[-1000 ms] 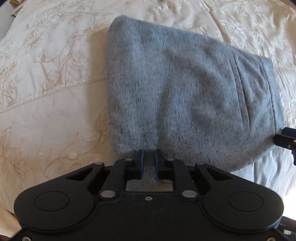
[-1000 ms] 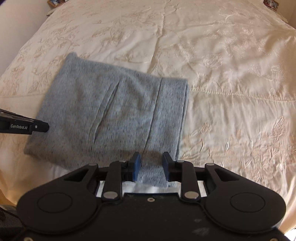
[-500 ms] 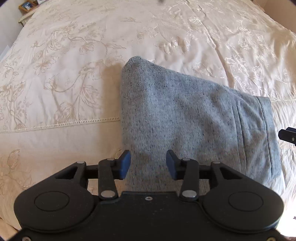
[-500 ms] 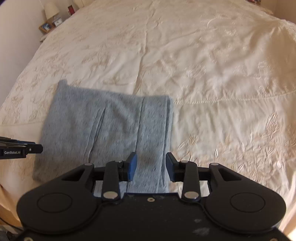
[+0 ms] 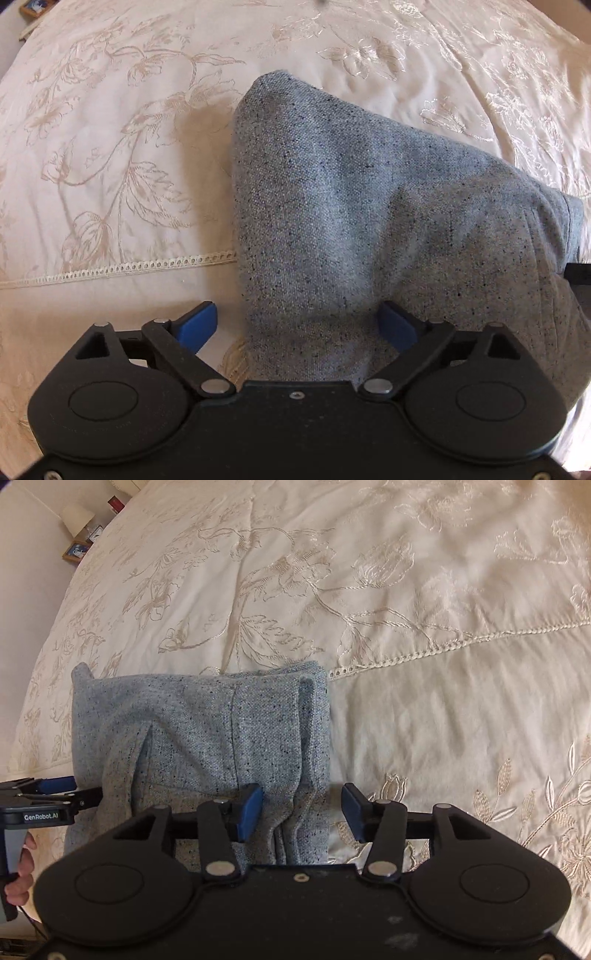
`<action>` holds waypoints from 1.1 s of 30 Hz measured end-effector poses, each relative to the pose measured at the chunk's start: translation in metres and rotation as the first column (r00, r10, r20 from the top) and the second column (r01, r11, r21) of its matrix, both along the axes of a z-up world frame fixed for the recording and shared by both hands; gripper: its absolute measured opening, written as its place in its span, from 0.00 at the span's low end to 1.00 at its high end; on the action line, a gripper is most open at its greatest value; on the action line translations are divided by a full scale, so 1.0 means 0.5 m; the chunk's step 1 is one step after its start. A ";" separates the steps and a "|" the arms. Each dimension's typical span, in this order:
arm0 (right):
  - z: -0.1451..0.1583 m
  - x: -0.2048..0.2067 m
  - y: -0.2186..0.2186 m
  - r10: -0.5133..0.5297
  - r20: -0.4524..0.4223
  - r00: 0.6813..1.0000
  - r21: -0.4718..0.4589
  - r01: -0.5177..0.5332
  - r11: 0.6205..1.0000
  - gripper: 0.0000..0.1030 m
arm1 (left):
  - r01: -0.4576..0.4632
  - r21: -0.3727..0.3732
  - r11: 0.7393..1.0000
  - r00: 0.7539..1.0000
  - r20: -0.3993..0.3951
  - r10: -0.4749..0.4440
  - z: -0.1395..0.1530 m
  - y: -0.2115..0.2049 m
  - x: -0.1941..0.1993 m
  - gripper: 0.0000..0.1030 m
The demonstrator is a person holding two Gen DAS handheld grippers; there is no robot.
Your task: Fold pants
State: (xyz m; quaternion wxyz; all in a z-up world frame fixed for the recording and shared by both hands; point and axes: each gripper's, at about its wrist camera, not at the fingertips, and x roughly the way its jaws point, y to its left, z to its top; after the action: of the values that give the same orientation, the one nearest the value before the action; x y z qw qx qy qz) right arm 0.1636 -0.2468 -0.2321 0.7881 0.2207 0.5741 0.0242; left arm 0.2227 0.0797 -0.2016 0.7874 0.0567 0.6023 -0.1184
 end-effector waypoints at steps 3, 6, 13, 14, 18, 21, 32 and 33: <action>-0.004 -0.007 -0.013 0.001 0.001 1.000 0.049 -0.002 0.999 0.52 | -0.042 -0.060 0.997 0.999 -0.026 0.040 -0.011 0.017 0.014 1.00; -0.004 -0.016 -0.026 0.003 0.006 1.000 0.080 -0.003 0.997 0.53 | -0.067 -0.079 0.995 0.998 -0.028 0.065 -0.015 0.020 0.019 1.00; 0.004 -0.026 -0.035 -0.089 -0.040 0.995 0.149 0.094 0.984 0.30 | -0.123 -0.206 0.971 0.992 -0.062 0.112 0.027 0.023 0.017 0.31; 0.013 -0.026 -0.028 -0.099 -0.032 0.995 0.159 0.103 0.982 0.25 | -0.132 -0.196 0.972 0.991 -0.049 0.124 0.040 0.021 0.012 0.28; 0.072 -0.028 0.020 -0.075 0.021 0.997 0.045 0.074 0.996 0.20 | -0.134 -0.185 0.973 0.990 0.022 0.141 0.095 0.016 -0.017 0.21; 0.124 -0.035 0.038 -0.088 0.067 0.994 0.027 0.086 0.996 0.20 | -0.140 -0.203 0.969 0.985 0.067 0.156 0.143 0.032 -0.036 0.16; 0.261 0.106 0.221 0.087 0.213 0.973 0.073 -0.105 0.992 0.18 | -0.294 -0.193 0.936 0.904 0.261 0.338 0.277 0.243 0.029 0.00; 0.265 0.132 0.248 0.106 0.223 0.969 0.080 -0.127 0.989 0.17 | -0.306 -0.178 0.935 0.897 0.276 0.346 0.280 0.261 0.045 0.00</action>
State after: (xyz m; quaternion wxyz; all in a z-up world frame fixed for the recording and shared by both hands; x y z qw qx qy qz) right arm 0.2296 -0.1228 -0.0996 0.8322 0.2194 0.4945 0.1216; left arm 0.2453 0.2103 -0.0617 0.8808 -0.0790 0.4666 -0.0135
